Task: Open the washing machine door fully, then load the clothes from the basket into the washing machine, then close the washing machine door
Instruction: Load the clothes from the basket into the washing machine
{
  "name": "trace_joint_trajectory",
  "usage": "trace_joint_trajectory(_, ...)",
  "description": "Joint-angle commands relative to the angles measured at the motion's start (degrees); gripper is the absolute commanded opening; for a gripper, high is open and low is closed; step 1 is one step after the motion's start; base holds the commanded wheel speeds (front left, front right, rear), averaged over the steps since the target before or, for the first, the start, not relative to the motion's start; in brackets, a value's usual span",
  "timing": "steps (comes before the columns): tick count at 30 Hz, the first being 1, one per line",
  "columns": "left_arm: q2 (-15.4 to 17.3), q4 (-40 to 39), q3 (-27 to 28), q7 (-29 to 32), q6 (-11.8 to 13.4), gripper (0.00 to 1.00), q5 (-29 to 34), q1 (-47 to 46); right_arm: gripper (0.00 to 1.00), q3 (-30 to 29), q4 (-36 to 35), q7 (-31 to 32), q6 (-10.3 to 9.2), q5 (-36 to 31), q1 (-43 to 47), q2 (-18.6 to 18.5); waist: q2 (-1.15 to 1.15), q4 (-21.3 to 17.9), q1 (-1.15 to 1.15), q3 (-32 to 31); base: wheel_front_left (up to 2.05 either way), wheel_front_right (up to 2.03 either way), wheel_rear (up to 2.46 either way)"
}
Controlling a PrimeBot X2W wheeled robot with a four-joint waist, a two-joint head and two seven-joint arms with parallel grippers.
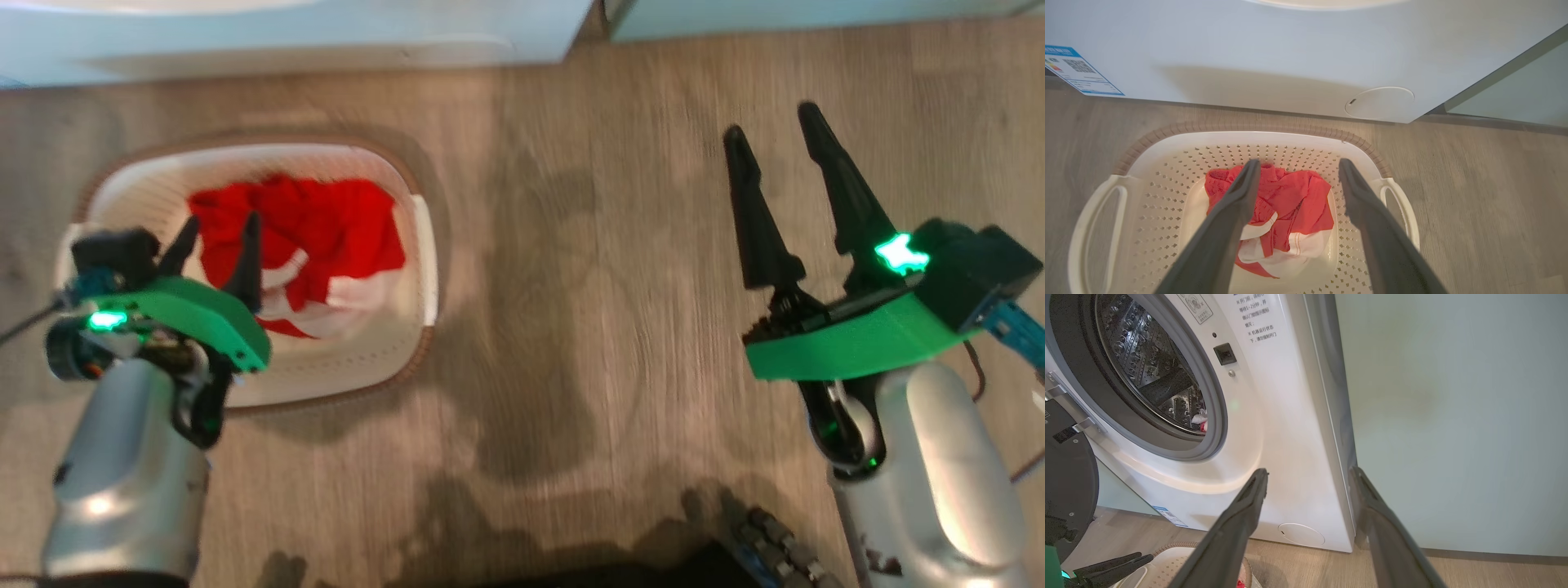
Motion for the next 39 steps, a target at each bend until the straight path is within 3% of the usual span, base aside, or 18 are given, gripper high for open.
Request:
trace_joint_trajectory(1, 2.7, 0.95, 1.67, 0.58, -0.5, 1.0, -0.73, -1.92, 1.0, 1.99, -1.35, -0.96, 0.0, 0.57, -1.2, 0.02, 0.0, -3.75, -0.02, 5.72, 0.0, 0.0, 0.0)
trace_joint_trajectory(9, 7.65, 11.99, 2.73, 6.39, -1.59, 1.0, -3.75, -12.08, 1.0, 6.15, 1.28, -4.18, 0.0, 3.31, -7.47, 0.02, 0.0, -7.98, -0.02, 16.28, 0.0, 0.0, 0.0)
trace_joint_trajectory(20, 12.71, 19.8, 4.35, 15.59, -1.64, 1.0, -6.78, -19.04, 1.0, 9.25, 4.12, -5.29, 0.0, 5.06, -12.98, 0.02, 0.0, -10.17, -0.02, 21.15, 0.0, 0.0, 0.0)
trace_joint_trajectory(29, 14.81, 25.7, 4.71, 23.65, 1.13, 1.0, -7.93, -23.67, 1.0, 9.29, 3.85, -5.32, 0.0, 4.13, -14.19, 0.02, 0.0, -10.1, -0.02, 22.55, 0.0, 0.0, 0.0)
trace_joint_trajectory(39, 14.95, 28.58, 2.95, 26.72, 1.05, 1.0, -7.56, -25.99, 1.0, 9.45, 3.39, -5.33, 0.0, 2.67, -14.0, 0.02, 0.0, -9.97, -0.02, 24.74, 0.0, 0.0, 0.0)
